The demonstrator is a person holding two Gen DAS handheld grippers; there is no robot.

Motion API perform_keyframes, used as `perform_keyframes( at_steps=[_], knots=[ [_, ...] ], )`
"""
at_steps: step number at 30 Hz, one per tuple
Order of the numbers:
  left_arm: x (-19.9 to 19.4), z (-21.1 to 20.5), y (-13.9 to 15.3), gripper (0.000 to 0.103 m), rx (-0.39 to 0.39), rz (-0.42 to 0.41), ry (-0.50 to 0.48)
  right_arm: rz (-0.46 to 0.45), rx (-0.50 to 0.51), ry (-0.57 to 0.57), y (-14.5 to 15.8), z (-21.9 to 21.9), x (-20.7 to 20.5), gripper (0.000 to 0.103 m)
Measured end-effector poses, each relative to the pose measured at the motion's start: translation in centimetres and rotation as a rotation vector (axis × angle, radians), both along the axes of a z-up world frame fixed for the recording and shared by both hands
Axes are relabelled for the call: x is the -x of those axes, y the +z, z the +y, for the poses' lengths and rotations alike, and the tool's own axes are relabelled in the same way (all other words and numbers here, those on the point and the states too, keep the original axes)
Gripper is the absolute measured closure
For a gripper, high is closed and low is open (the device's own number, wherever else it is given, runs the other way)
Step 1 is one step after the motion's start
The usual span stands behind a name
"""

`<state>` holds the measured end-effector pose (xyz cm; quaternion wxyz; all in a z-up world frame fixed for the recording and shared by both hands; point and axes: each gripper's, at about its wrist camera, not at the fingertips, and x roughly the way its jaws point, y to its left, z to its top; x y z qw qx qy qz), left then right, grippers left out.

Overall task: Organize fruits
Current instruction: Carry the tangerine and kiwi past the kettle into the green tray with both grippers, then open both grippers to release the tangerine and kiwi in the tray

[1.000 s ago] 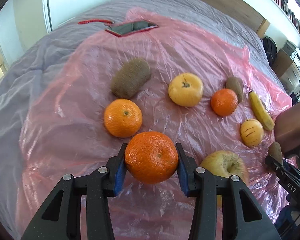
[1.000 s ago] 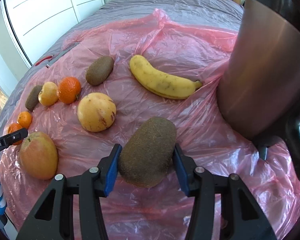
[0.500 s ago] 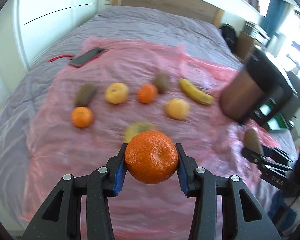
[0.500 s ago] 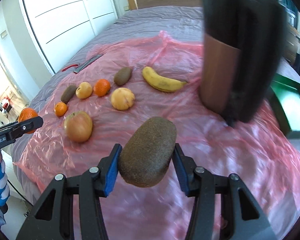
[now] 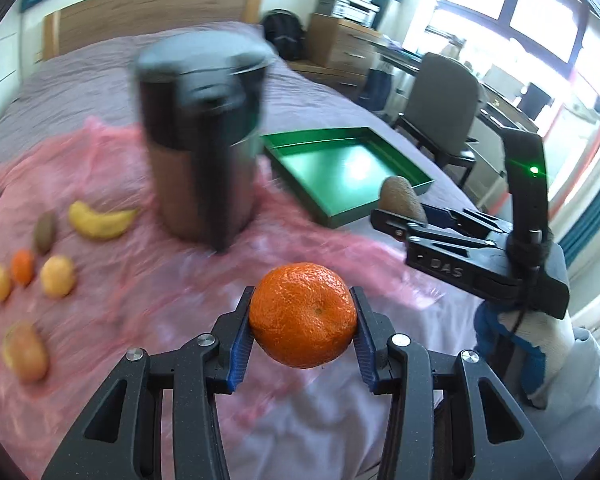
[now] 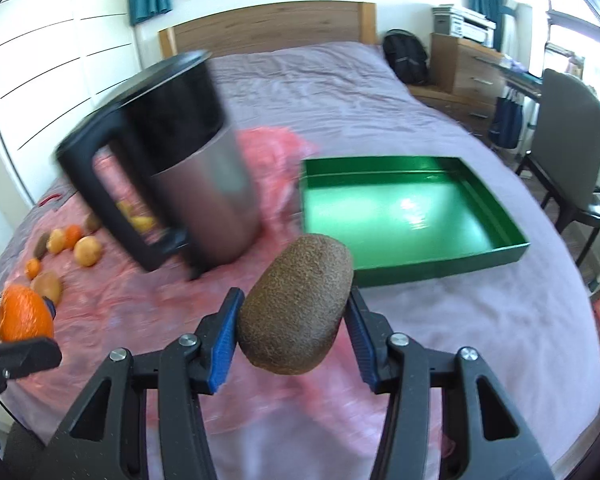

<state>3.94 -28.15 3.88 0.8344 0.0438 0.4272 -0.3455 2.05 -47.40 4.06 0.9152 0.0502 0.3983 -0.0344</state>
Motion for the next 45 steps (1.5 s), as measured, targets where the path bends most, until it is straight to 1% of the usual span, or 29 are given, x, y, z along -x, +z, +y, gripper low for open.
perform_keyframes(
  at_steps=[5,7,10,14,16,20,22,24,28,32,36,38,39,40,42,45],
  knots=[
    [-4.3,-8.8,-0.5,0.064,-0.033,-0.019,-0.043,-0.019,0.029,-0.054,-0.4,-6.4,-3.5,0.064],
    [-6.7,-12.2,-1.1,0.064,-0.052,-0.025,-0.038,-0.020,0.030,-0.077,-1.1,-9.0,-5.5,0.064],
    [-10.7,-16.3,-2.7,0.064,-0.074,-0.013,-0.015,-0.017,0.025,-0.110,-2.1,-12.9,-9.2,0.064],
    [-15.8,-20.0,-5.4,0.064,-0.106,0.002,0.043,0.014,0.034,-0.139,-3.9,-17.4,-14.3,0.064],
    [-18.1,-21.2,-6.8,0.064,-0.122,0.009,0.081,0.042,0.037,-0.154,-4.8,-19.6,-16.7,0.064],
    [-20.8,-23.2,-9.0,0.064,-0.171,-0.014,0.131,0.092,0.060,-0.167,-6.6,-22.5,-20.3,0.064],
    [-21.9,-23.6,-10.2,0.064,-0.187,-0.005,0.152,0.112,0.066,-0.173,-7.4,-23.3,-21.4,0.064],
    [-22.4,-23.7,-11.1,0.064,-0.201,0.006,0.165,0.145,0.062,-0.169,-8.4,-23.8,-22.1,0.063],
    [-22.7,-23.6,-12.1,0.064,-0.199,0.050,0.173,0.209,0.073,-0.158,-10.1,-24.0,-23.1,0.063],
    [-22.8,-23.9,-12.6,0.063,-0.212,0.068,0.165,0.218,0.085,-0.163,-10.5,-23.8,-23.1,0.062],
    [-22.9,-24.4,-12.4,0.063,-0.237,0.063,0.151,0.219,0.108,-0.180,-10.3,-23.6,-22.9,0.059],
    [-22.3,-24.2,-11.7,0.062,-0.238,0.039,0.152,0.201,0.118,-0.194,-9.5,-23.6,-22.6,0.053],
    [-22.0,-24.1,-11.3,0.062,-0.241,0.022,0.147,0.189,0.119,-0.198,-9.0,-23.5,-22.2,0.041],
    [-21.8,-24.1,-10.8,0.061,-0.244,0.010,0.138,0.176,0.117,-0.199,-8.4,-23.4,-21.9,0.033],
    [-20.9,-23.8,-9.8,0.058,-0.236,0.000,0.124,0.156,0.123,-0.208,-7.2,-23.1,-21.0,0.031],
    [-18.6,-22.7,-7.6,0.053,-0.203,-0.029,0.104,0.125,0.118,-0.213,-5.1,-22.3,-19.1,0.031]
  ],
)
